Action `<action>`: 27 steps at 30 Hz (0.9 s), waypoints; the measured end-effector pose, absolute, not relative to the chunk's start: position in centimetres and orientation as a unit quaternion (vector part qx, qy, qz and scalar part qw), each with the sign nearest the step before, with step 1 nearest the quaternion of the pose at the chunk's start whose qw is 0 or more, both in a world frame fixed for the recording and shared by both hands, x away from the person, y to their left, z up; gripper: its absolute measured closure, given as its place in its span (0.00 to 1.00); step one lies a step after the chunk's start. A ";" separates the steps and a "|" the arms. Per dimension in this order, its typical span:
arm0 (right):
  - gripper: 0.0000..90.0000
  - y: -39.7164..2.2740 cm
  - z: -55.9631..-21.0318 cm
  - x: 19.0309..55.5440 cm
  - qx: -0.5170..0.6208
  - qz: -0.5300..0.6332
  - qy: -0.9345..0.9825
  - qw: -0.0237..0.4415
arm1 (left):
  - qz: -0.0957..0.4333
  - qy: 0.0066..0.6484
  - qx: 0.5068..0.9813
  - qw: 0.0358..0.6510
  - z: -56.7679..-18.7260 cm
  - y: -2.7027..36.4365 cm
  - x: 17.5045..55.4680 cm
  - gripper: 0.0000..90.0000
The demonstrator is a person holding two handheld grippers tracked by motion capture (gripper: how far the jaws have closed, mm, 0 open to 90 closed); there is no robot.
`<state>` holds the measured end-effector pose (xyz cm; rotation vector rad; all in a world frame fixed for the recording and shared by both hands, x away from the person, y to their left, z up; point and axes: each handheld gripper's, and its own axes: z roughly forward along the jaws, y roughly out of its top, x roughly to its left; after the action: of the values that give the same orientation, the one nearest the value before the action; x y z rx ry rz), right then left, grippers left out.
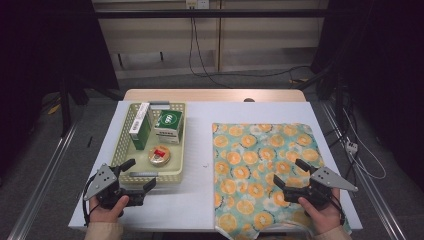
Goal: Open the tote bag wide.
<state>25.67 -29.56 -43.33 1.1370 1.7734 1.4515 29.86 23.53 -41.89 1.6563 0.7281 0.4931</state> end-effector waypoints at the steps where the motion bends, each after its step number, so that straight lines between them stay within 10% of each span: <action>1: 0.04 -29.6 -43.3 25.7 0.426 0.543 0.665 0.287 | 0.211 0.314 0.711 0.592 -41.9 23.5 29.9 0.04; 27: 0.04 -28.2 -42.2 27.3 0.430 0.495 0.708 0.262 | 0.211 0.309 0.716 0.589 -42.0 23.2 29.8 0.04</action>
<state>27.33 -28.21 -42.17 1.1644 1.9152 1.3402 29.82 23.15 -41.97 1.6665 0.7195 0.4923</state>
